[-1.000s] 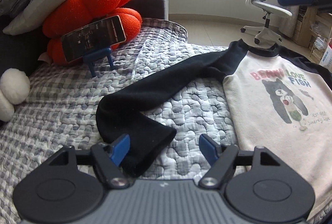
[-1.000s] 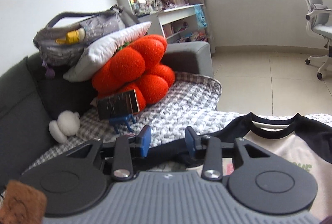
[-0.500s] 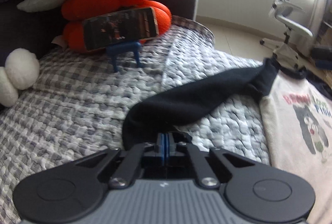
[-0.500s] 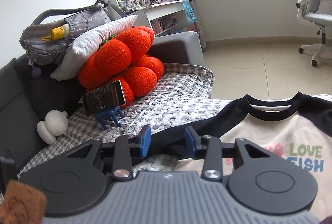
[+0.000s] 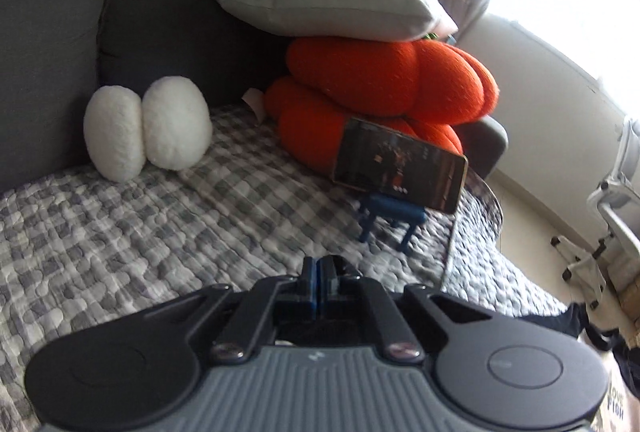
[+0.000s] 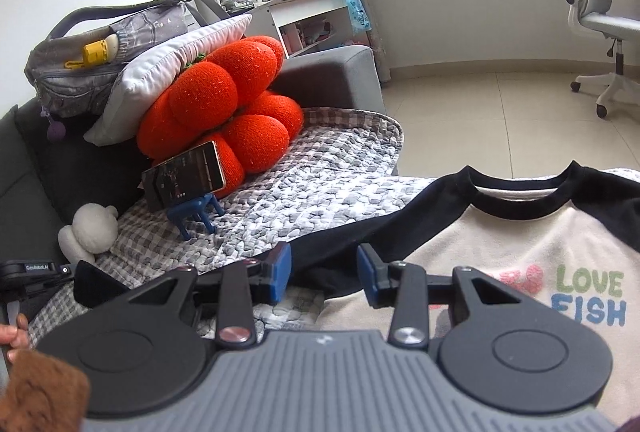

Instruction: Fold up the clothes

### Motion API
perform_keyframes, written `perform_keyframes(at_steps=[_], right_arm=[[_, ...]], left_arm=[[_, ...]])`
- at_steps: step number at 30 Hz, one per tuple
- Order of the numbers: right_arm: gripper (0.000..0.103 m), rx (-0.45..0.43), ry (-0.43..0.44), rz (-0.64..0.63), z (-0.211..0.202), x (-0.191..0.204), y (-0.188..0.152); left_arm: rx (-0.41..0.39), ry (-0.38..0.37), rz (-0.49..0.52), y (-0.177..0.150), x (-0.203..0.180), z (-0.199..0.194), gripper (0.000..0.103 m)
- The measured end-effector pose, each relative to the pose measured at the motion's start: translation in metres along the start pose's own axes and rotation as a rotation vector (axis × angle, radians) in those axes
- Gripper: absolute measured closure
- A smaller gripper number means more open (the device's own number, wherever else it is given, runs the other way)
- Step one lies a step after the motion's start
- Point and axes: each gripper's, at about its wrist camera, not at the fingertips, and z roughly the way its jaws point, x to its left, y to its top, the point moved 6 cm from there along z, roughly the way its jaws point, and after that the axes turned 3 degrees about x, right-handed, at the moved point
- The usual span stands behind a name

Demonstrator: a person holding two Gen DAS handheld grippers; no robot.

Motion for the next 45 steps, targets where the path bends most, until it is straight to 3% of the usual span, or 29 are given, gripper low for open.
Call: perform_keyframes(at_steps=[3,10,12,16,18,22,23,28,32,33,34,35,36,39,45], right_arm=[[0.062,-0.004,-0.012,-0.011,0.002,-0.001,0.0],[0.062,0.004,-0.04,0.05,0.009,-0.019,0.002],[0.062,0.014,-0.043,0.053,0.013,-0.02,0.001],[0.062,0.047,-0.034,0.023,0.024,-0.014,-0.003],[0.062,0.065,-0.027,0.009,0.028,-0.01,-0.006],[0.062,0.107,0.007,-0.069,0.038,0.006,-0.014],[0.062,0.12,0.02,-0.1,0.041,0.012,-0.016],[0.062,0.151,0.044,-0.277,0.068,0.035,-0.027],[0.062,0.154,0.002,-0.304,0.094,0.031,-0.028],[0.062,0.163,0.003,-0.309,0.099,0.032,-0.031],[0.072,0.172,0.004,-0.316,0.103,0.032,-0.034],[0.096,0.18,-0.005,-0.346,0.106,0.035,-0.038],[0.103,0.189,-0.013,-0.375,0.109,0.038,-0.042],[0.103,0.198,-0.048,-0.427,0.118,0.042,-0.05],[0.103,0.13,0.02,-0.401,0.104,0.054,-0.037]], left_arm=[[-0.017,0.048,-0.019,0.018,0.013,0.013,0.102],[-0.133,0.056,-0.09,0.04,0.046,0.003,0.103],[-0.11,0.071,-0.101,0.039,0.051,0.012,0.103],[0.0,0.033,-0.078,0.021,0.045,0.03,0.099],[0.04,0.032,-0.076,0.013,0.044,0.035,0.089],[0.138,0.04,-0.112,-0.004,0.045,0.05,0.044],[0.157,0.045,-0.118,-0.007,0.045,0.054,0.038],[0.183,0.056,-0.14,-0.014,0.045,0.074,0.035],[0.185,0.064,-0.105,-0.019,0.038,0.09,0.038],[0.183,0.077,-0.086,-0.018,0.037,0.092,0.046],[0.183,0.092,-0.069,-0.017,0.036,0.095,0.074],[0.184,0.1,-0.074,-0.015,0.037,0.097,0.088],[0.185,0.09,-0.093,-0.014,0.04,0.098,0.09],[0.176,0.074,-0.139,-0.011,0.049,0.098,0.094],[0.104,0.055,-0.191,0.004,0.062,0.091,0.095]])
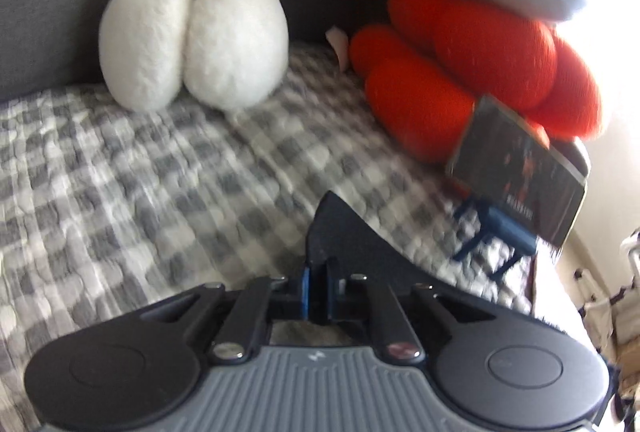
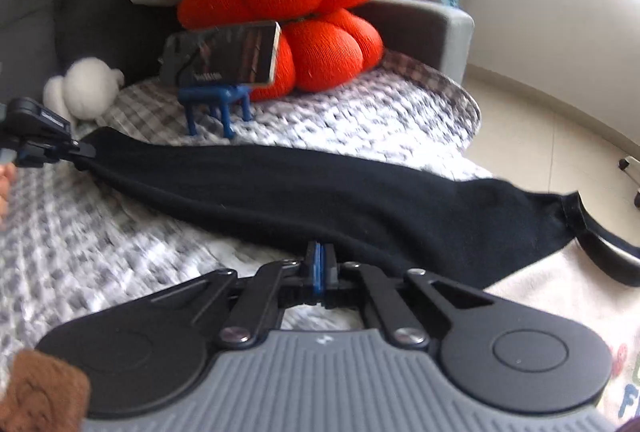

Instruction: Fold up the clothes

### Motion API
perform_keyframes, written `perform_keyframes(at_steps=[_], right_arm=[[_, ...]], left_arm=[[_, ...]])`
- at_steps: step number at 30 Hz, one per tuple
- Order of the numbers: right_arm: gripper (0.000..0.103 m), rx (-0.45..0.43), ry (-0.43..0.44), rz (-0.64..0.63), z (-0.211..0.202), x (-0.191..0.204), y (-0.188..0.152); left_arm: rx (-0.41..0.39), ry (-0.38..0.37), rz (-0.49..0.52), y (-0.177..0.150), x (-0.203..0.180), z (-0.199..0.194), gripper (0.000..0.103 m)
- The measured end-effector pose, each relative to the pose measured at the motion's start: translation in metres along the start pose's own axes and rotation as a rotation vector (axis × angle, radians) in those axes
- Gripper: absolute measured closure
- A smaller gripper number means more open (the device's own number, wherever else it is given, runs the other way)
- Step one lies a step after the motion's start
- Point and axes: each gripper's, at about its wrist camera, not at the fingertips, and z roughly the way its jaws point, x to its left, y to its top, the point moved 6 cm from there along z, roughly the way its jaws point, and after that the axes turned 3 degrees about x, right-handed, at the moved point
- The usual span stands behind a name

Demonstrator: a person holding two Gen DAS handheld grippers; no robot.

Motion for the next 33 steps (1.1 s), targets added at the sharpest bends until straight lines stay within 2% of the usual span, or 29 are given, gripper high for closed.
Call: perform_keyframes(at_steps=[3,5,6,7,8,9,13,14,15,16,17,21,24,26,29,33], right_arm=[[0.103,0.005,-0.017,-0.007,-0.001,0.003,0.002],[0.085,0.032,-0.045,-0.023,0.004,0.003,-0.002],[0.081,0.048,-0.062,-0.035,0.007,0.002,-0.006],[0.067,0.047,-0.086,-0.045,0.009,0.0,-0.008],[0.058,0.037,-0.101,-0.049,0.009,-0.002,-0.008],[0.057,0.033,-0.107,-0.044,0.009,-0.004,-0.008],[0.056,0.06,-0.094,-0.051,0.02,-0.007,-0.016],[0.06,0.053,-0.091,-0.045,0.021,-0.008,-0.016],[0.065,0.045,-0.09,-0.038,0.022,-0.009,-0.015],[0.092,0.04,-0.096,-0.016,0.021,-0.011,-0.012],[0.095,0.028,-0.093,0.001,0.019,-0.012,-0.009],[0.095,-0.044,-0.062,0.02,0.002,-0.005,0.005],[0.095,-0.088,0.013,0.044,-0.009,0.005,0.017],[0.095,-0.063,0.036,0.028,-0.002,0.013,0.015],[0.092,0.029,0.004,-0.04,0.021,0.023,-0.003],[0.082,0.039,0.041,-0.019,0.013,0.022,0.001]], left_arm=[[-0.011,0.004,0.015,0.0,0.0,0.002,0.096],[0.002,0.01,0.021,-0.001,0.0,0.004,0.096],[0.002,0.009,0.017,0.0,0.001,0.005,0.095],[-0.002,0.004,0.009,0.003,0.002,0.005,0.096],[-0.01,0.0,0.008,0.005,0.002,0.005,0.096],[-0.018,-0.003,0.011,0.007,0.002,0.005,0.096],[-0.031,0.009,0.039,0.009,-0.001,0.007,0.095],[-0.034,0.006,0.032,0.01,0.0,0.007,0.095],[-0.037,0.001,0.024,0.012,0.0,0.007,0.095],[-0.041,-0.004,0.016,0.013,0.001,0.007,0.095],[-0.046,-0.01,0.012,0.015,0.001,0.006,0.095],[-0.093,-0.059,-0.013,0.029,0.006,-0.005,0.096],[-0.137,-0.066,-0.067,0.043,0.023,-0.013,0.096],[-0.125,-0.034,-0.059,0.04,0.03,-0.005,0.096],[-0.059,0.018,-0.004,0.021,0.033,0.017,0.096],[-0.056,-0.02,-0.028,0.018,0.039,0.021,0.095]])
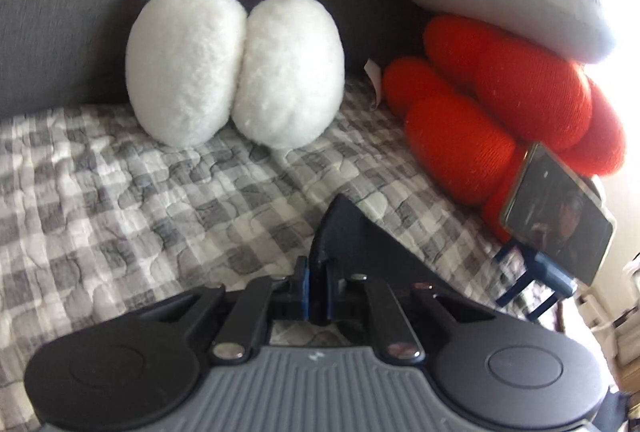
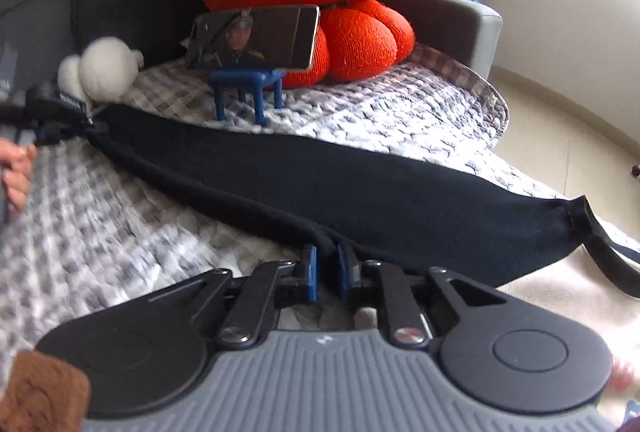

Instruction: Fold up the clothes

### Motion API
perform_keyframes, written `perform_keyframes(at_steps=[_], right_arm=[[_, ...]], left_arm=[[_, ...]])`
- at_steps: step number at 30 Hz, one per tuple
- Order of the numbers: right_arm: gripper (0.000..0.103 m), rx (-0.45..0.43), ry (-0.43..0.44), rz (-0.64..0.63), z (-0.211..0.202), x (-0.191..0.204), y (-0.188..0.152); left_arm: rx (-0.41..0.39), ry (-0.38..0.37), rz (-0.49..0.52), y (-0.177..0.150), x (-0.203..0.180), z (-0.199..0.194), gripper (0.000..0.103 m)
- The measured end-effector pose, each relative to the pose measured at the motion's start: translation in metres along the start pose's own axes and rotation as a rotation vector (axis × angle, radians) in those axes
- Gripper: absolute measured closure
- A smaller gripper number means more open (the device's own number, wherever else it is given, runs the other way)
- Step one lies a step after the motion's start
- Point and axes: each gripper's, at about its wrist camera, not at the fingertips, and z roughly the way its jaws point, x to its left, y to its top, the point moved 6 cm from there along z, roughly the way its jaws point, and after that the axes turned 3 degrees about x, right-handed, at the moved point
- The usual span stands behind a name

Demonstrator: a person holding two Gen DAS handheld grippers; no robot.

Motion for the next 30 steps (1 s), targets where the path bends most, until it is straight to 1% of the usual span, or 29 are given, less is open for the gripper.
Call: perform_keyframes(at_steps=[1,2,3,5,6,9,12,13,14,15,16,17,18,20,24,26,28,30], right_arm=[[0.073,-0.023,0.026,0.022,-0.008,-0.005,0.005],[0.055,-0.052,0.039,0.056,-0.017,-0.015,0.011],[0.053,-0.068,0.026,0.092,-0.023,-0.029,0.017],[0.051,-0.1,-0.003,0.162,-0.035,-0.057,0.027],[0.051,-0.098,-0.04,0.18,-0.037,-0.072,0.029],[0.051,-0.039,-0.18,0.246,-0.028,-0.126,0.025],[0.051,0.002,-0.245,0.305,-0.016,-0.161,0.019],[0.051,0.008,-0.263,0.302,-0.011,-0.167,0.018],[0.051,0.026,-0.253,0.286,-0.005,-0.168,0.018],[0.052,0.044,-0.243,0.27,0.001,-0.168,0.018],[0.062,0.062,-0.233,0.254,0.007,-0.169,0.018],[0.085,0.08,-0.227,0.237,0.013,-0.169,0.018],[0.096,0.099,-0.257,0.212,0.018,-0.171,0.018],[0.098,0.093,-0.262,0.179,0.021,-0.17,0.021],[0.099,-0.033,-0.305,0.157,0.005,-0.175,0.046],[0.099,-0.073,-0.331,0.152,0.003,-0.179,0.057],[0.099,-0.086,-0.363,0.144,0.007,-0.183,0.061],[0.099,-0.08,-0.384,0.128,0.018,-0.185,0.062]], left_arm=[[-0.002,-0.006,0.0,0.0,0.0,-0.001,0.095],[-0.004,-0.006,0.011,0.0,-0.001,-0.001,0.095],[-0.003,-0.003,0.021,-0.001,-0.002,-0.001,0.095],[0.003,-0.005,0.017,-0.001,-0.001,0.0,0.095],[0.005,-0.006,0.009,-0.001,0.0,0.001,0.095],[0.005,0.0,0.019,-0.001,0.0,0.002,0.095],[-0.004,0.012,0.056,-0.002,-0.005,0.002,0.095],[-0.007,0.011,0.062,-0.002,-0.006,0.001,0.095],[-0.01,0.009,0.062,-0.002,-0.006,0.001,0.095],[-0.012,0.007,0.061,-0.002,-0.007,0.001,0.095],[-0.014,0.008,0.062,-0.002,-0.007,0.001,0.095],[-0.018,0.011,0.067,-0.002,-0.008,0.001,0.095],[-0.027,0.013,0.075,-0.001,-0.009,-0.001,0.095],[-0.051,0.012,0.087,0.001,-0.012,-0.005,0.095],[-0.119,-0.016,0.064,0.007,-0.015,-0.014,0.095],[-0.128,-0.009,0.071,0.008,-0.017,-0.012,0.095],[-0.125,0.008,0.099,0.005,-0.021,-0.007,0.095],[-0.112,0.03,0.127,0.001,-0.022,0.0,0.095]])
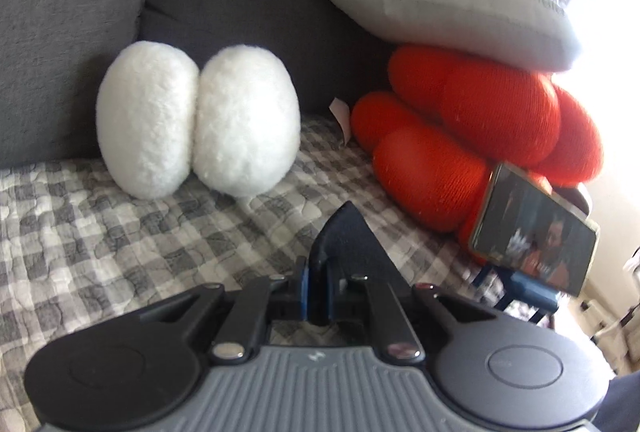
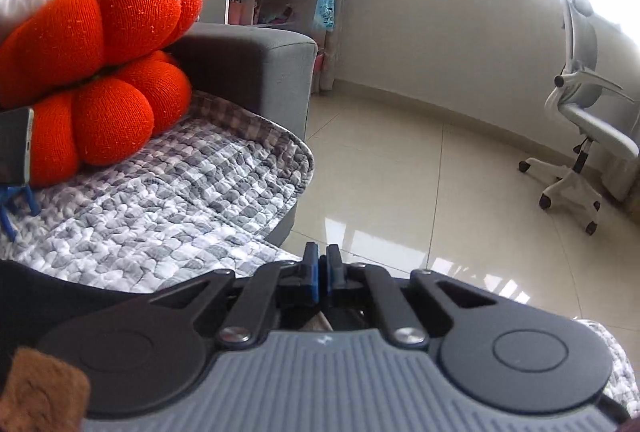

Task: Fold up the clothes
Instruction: 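Open both grippers and release the black sleeve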

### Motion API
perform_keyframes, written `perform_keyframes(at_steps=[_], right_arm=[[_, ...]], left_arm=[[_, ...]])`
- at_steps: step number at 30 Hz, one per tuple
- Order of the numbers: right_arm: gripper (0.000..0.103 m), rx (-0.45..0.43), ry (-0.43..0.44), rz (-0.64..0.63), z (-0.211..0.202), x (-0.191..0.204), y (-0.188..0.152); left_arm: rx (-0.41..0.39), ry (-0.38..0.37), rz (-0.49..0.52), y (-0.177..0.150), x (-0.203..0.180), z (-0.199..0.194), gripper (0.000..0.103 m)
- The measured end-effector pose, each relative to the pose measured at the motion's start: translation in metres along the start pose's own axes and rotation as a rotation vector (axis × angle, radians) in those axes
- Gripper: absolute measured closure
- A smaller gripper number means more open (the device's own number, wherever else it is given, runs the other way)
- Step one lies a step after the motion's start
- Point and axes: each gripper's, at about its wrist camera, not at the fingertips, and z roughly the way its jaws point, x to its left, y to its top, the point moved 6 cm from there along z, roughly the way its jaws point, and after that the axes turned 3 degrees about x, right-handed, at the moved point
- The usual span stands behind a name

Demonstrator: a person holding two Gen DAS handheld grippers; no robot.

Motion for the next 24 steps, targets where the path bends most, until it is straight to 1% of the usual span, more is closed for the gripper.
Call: perform_keyframes(at_steps=[1,3,5,6,8,10,11,12,14,16,19,20,22,24], right_arm=[[0.099,0.002,-0.01,-0.009,0.005,0.001,-0.001],[0.099,0.038,-0.028,-0.041,0.018,0.006,-0.013],[0.099,0.103,-0.027,-0.045,0.033,0.007,-0.03],[0.099,0.094,-0.031,-0.046,0.033,0.007,-0.032],[0.097,0.09,-0.029,-0.022,0.029,0.005,-0.031],[0.096,0.057,-0.014,0.035,0.016,0.0,-0.021],[0.089,0.04,-0.006,0.063,0.009,-0.003,-0.016],[0.089,0.017,-0.002,0.088,-0.001,-0.006,-0.013],[0.089,-0.01,0.001,0.133,-0.021,-0.013,-0.008],[0.089,0.0,0.015,0.16,-0.036,-0.017,-0.009],[0.089,0.044,0.062,0.178,-0.063,-0.014,-0.017],[0.089,0.044,0.087,0.175,-0.073,-0.011,-0.02],[0.089,0.027,0.118,0.165,-0.098,-0.005,-0.023],[0.088,-0.011,0.129,0.161,-0.126,-0.002,-0.023]], left_arm=[[0.008,0.009,0.007,-0.003,0.0,0.003,0.095],[0.022,0.028,0.017,-0.008,0.001,0.008,0.095],[0.028,0.028,0.019,-0.008,0.001,0.009,0.093],[0.031,0.027,0.019,-0.008,0.001,0.009,0.092],[0.032,0.027,-0.012,-0.005,0.005,0.005,0.085],[0.032,0.026,-0.048,-0.002,0.01,0.0,0.081],[0.032,0.026,-0.066,-0.001,0.012,-0.002,0.08],[0.033,0.026,-0.084,0.001,0.014,-0.004,0.078],[0.026,0.035,-0.131,0.005,0.021,-0.013,0.066],[0.031,0.035,-0.173,0.008,0.025,-0.023,0.066],[0.055,0.037,-0.195,0.009,0.022,-0.039,0.066],[0.072,0.029,-0.199,0.008,0.017,-0.045,0.066],[0.12,0.0,-0.205,0.005,0.006,-0.057,0.065],[0.178,-0.066,-0.196,-0.004,-0.014,-0.076,0.065]])
